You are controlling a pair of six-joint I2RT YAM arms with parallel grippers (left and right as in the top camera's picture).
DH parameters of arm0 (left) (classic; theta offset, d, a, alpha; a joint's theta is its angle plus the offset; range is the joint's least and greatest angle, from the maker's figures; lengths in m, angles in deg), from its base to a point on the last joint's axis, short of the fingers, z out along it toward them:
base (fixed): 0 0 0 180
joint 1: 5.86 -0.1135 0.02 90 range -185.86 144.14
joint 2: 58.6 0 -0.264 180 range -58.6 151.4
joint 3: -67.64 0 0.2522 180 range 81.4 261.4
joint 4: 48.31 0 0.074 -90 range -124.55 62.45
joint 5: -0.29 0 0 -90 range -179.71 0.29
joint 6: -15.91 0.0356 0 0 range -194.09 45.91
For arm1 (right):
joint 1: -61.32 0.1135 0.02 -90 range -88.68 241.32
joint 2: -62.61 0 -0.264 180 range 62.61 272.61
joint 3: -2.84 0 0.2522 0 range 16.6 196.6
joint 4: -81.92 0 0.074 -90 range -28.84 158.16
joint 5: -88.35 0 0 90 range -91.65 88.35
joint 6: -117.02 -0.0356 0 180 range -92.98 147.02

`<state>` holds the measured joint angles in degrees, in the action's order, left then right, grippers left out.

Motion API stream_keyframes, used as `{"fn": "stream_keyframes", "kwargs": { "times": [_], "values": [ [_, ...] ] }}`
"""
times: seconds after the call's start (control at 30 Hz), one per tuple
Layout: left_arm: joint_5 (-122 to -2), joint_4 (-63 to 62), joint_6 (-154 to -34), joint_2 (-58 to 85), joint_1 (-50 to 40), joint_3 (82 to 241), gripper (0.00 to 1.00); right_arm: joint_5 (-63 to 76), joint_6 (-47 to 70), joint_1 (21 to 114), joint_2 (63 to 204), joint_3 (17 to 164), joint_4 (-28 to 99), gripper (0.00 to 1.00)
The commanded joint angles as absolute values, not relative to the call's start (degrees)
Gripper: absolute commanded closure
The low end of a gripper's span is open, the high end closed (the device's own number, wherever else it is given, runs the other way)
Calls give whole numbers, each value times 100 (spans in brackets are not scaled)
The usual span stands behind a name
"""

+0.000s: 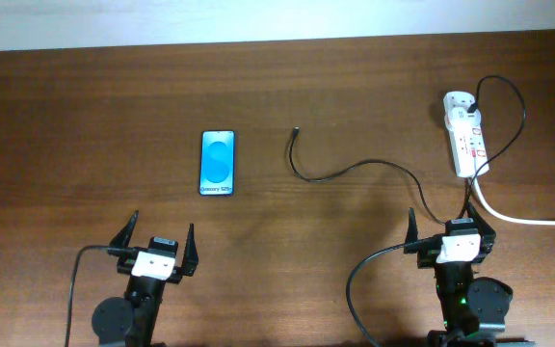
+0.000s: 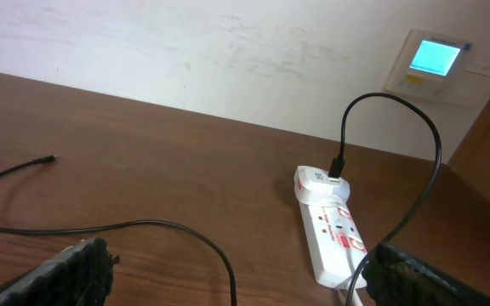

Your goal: Plug charger to phone and switch on socket

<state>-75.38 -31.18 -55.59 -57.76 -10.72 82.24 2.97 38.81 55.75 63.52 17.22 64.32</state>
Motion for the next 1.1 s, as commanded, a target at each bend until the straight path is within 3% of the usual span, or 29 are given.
{"fn": "stream_keyframes", "kwargs": {
  "times": [0.0,1.07],
  "values": [
    [-7553,-3118,-5472,-5826,-1050,8191,1,374,3860,5621,6308,1692,6406,2],
    [-7684,-3059,-5481,-5717,-1050,8390,1,374,3860,5621,6308,1692,6406,2]
  ]
}}
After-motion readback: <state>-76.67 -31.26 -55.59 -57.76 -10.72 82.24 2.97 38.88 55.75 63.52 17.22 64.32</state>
